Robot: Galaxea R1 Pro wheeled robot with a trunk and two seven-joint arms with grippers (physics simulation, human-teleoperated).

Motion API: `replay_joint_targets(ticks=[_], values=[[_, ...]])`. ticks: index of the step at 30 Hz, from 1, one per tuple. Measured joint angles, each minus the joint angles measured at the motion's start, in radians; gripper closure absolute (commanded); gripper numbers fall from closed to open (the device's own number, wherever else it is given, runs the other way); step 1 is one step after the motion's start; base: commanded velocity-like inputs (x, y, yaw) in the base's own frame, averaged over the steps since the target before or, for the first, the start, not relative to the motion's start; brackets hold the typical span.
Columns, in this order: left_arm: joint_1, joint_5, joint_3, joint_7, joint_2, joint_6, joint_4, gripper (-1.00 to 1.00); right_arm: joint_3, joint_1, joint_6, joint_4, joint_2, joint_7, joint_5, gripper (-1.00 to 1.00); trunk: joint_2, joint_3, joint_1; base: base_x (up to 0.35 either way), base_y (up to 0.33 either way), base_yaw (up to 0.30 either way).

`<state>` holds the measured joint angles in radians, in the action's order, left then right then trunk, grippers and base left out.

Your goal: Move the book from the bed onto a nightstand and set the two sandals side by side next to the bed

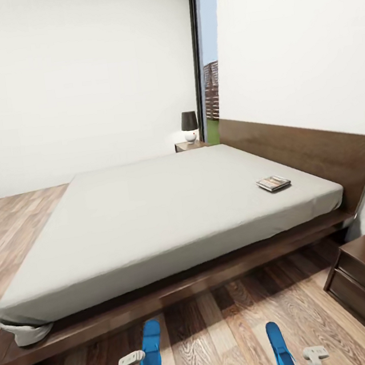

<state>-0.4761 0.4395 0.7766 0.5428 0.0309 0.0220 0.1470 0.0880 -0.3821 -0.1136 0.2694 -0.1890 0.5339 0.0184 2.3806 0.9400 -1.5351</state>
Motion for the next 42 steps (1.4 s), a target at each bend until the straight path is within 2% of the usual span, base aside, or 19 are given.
replay_joint_targets(ticks=[37, 42], values=[[0.000, 0.000, 0.001, 0.000, 0.001, 0.001, 0.000, 1.00, 0.010, 0.000, -0.006, 0.003, -0.011, 0.011, 0.004, 1.00, 0.000, 0.000, 0.000, 0.000, 0.000, 0.292], [0.000, -0.001, 0.002, 0.000, 0.001, 0.001, 0.000, 1.00, 0.008, 0.000, -0.002, 0.003, -0.011, 0.006, 0.003, 1.00, 0.000, 0.000, 0.000, 0.000, 0.000, 0.102]])
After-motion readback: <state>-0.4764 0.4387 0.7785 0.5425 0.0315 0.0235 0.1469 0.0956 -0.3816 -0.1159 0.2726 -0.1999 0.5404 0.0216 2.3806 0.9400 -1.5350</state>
